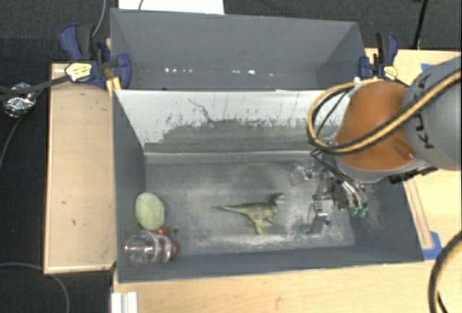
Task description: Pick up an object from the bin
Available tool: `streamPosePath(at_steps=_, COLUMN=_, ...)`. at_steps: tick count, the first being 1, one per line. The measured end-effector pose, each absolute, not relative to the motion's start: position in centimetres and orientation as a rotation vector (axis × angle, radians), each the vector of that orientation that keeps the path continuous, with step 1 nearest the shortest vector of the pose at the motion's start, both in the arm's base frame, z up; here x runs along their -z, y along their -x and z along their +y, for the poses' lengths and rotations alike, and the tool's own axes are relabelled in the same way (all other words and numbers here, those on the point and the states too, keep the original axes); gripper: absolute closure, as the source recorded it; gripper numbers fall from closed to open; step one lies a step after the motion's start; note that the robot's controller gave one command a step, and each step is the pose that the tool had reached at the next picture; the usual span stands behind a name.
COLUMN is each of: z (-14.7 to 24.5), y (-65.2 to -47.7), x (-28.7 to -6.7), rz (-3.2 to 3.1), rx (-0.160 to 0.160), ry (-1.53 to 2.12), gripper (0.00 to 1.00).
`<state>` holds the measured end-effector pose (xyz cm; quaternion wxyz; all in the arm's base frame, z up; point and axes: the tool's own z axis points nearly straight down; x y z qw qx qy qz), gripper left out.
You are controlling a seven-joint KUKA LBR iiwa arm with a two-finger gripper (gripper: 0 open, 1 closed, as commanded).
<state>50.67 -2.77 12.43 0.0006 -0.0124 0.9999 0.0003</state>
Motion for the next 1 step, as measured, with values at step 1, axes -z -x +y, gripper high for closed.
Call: streamPosePath(at_steps=1, z=2.04, y=-50.54, x=-9.25, rz=3.075, rx=-0.002, ry=0.632, gripper=0.0)
